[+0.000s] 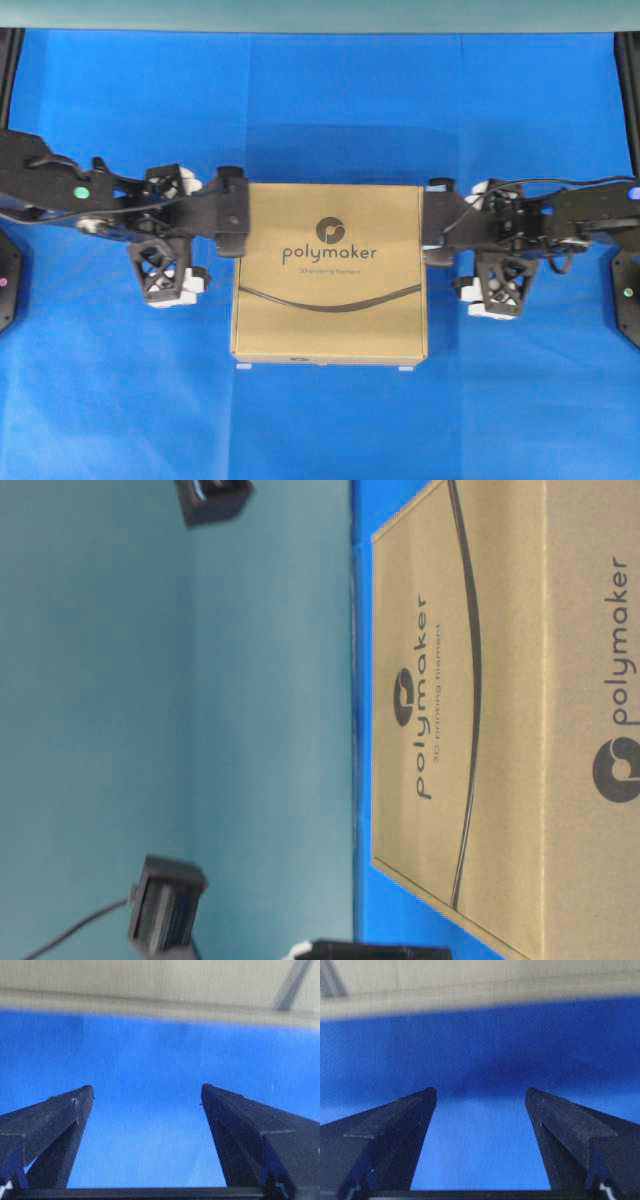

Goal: Lift up the cardboard box by clamping it between your arms.

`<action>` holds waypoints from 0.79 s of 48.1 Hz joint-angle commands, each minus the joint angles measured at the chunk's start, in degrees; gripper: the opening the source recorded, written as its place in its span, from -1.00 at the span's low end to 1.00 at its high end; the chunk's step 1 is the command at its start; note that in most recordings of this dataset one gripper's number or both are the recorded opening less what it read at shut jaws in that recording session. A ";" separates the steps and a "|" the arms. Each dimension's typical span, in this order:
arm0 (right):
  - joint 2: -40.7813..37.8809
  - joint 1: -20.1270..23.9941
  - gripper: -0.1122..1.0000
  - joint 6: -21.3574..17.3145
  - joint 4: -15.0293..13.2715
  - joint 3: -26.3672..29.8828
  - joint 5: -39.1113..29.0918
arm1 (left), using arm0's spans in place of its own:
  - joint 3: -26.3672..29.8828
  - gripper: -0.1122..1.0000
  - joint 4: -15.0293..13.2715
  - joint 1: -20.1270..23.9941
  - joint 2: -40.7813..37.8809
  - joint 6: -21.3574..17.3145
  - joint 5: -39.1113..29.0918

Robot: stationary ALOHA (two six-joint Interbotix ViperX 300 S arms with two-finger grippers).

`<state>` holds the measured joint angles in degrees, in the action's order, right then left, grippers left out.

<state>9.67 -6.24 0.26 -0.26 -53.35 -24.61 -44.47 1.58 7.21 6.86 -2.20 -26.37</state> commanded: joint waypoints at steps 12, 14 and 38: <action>12.13 0.09 1.00 -2.29 0.18 -3.78 -0.35 | -4.22 0.72 0.18 -0.09 11.16 -0.09 0.79; 13.80 0.09 1.00 -2.29 0.18 -4.31 -0.18 | -4.83 0.72 0.18 -0.09 12.39 -0.09 1.49; 32.78 0.18 1.00 -2.37 0.18 -10.11 8.35 | -9.93 0.72 0.18 -1.93 21.09 0.35 16.61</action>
<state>39.73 -6.15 -1.76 -0.18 -63.37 -18.72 -54.67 1.58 5.63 27.07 -1.93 -11.78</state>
